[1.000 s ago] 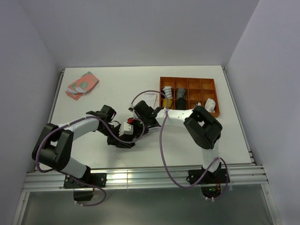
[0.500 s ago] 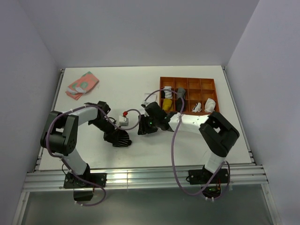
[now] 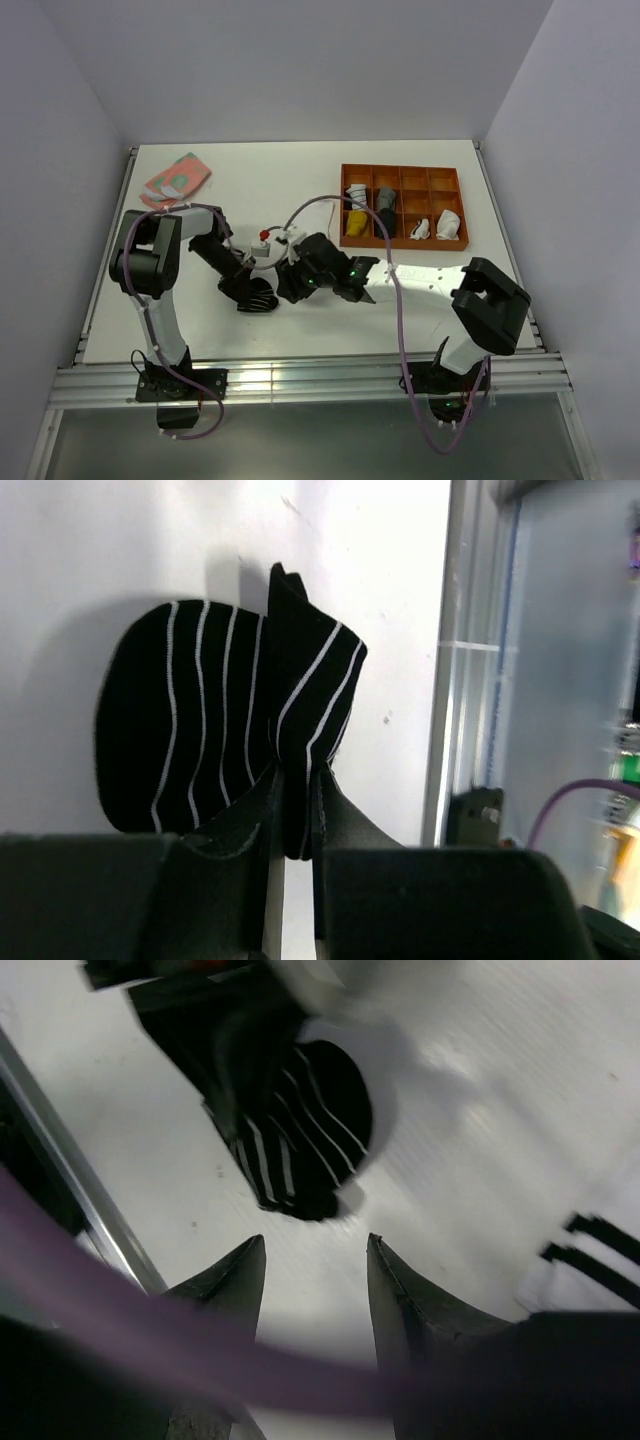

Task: Roll the socks
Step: Roll the sock at the center of the board.

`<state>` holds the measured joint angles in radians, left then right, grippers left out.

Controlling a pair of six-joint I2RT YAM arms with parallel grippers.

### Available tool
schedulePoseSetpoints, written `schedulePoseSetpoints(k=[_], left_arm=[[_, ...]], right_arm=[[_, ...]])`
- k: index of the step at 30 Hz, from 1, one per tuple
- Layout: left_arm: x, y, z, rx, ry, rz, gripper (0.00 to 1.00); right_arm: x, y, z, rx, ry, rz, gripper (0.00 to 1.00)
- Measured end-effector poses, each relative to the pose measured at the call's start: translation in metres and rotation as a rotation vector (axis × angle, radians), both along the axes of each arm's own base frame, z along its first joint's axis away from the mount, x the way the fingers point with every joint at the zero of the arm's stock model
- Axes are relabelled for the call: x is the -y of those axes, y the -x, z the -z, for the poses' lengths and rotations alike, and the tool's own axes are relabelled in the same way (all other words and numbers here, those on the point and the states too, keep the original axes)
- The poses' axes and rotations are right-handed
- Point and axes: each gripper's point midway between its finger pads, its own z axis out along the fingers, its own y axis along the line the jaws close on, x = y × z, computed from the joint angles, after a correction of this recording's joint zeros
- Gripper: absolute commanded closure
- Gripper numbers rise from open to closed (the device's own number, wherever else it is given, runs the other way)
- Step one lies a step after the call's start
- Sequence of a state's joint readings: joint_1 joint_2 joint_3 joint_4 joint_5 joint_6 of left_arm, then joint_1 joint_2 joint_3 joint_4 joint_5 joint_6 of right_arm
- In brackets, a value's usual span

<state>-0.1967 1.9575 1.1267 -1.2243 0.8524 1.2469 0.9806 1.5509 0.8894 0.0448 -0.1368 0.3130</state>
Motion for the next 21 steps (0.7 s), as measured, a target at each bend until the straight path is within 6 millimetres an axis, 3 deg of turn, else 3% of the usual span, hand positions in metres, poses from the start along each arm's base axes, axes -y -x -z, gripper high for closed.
schedulePoseSetpoints(k=[5,12,21], left_arm=[[-0.003,0.012,0.006,-0.109,-0.025,0.001,1.0],[-0.004,0.017,0.009,-0.17,-0.042,-0.002,1.0],[-0.004,0.015,0.009,-0.214,-0.062,-0.011,0.99]], right_arm=[[-0.036,0.016,-0.005,0.107,0.036,-0.131,0.46],[-0.055,0.021,0.005,0.203,0.115,-0.214,0.44],[-0.067,0.045,0.035,0.268,0.244,-0.327,0.42]])
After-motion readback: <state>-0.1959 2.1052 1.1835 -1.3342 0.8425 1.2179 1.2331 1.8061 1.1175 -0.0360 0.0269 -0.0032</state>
